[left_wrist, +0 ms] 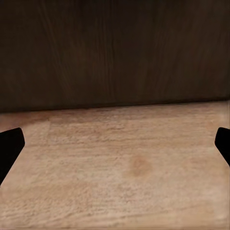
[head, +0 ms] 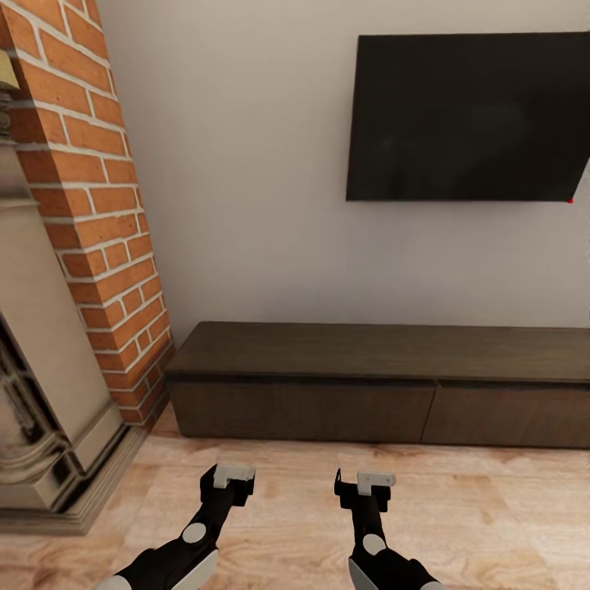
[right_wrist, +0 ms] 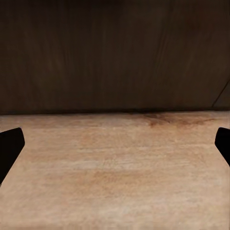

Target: Place each of the two pumpkins and all three candles from the living room inside a cabinet in the living room (use any cabinet), then make sure every cabinet is closed, and position the cauldron so it is next to a table in the living room.

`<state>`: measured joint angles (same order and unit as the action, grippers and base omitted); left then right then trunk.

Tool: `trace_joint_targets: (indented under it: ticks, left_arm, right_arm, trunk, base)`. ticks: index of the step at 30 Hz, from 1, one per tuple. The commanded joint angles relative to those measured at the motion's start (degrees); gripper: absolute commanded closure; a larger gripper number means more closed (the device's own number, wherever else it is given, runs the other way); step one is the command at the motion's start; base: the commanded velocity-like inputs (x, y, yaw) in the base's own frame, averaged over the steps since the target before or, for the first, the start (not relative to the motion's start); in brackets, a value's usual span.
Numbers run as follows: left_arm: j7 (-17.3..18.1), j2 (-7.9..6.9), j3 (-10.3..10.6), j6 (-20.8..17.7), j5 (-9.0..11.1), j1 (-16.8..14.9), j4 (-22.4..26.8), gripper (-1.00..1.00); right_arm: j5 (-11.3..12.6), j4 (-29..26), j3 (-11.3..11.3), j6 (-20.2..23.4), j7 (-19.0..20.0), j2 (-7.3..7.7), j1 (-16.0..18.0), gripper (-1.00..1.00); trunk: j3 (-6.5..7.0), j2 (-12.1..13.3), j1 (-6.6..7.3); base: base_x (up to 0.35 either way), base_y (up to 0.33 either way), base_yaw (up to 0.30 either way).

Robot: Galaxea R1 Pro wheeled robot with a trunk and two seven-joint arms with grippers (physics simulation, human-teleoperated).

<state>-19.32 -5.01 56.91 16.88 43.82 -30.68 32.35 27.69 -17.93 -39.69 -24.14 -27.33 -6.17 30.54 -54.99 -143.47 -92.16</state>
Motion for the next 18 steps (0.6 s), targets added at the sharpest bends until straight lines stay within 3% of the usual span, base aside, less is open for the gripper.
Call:
trace_joint_targets:
  ticks: [1,18]
  left_arm:
    - [-0.4,-0.05,0.5,0.2,0.4,-0.1,0.1,-1.00]
    - [-0.2,-0.07,0.5,-0.5,0.4,-0.1,0.1,-1.00]
  right_arm:
    - [0.5,0.0,-0.5,-0.3,-0.3,0.01,0.1,-1.00]
    - [0.5,0.0,-0.5,-0.3,-0.3,0.01,0.1,-1.00]
  trunk:
    - [0.17,0.0,0.04]
    - [3.94,0.2,0.47]
  base:
    - [-0.003,0.000,0.000]
    - [0.000,0.000,0.000]
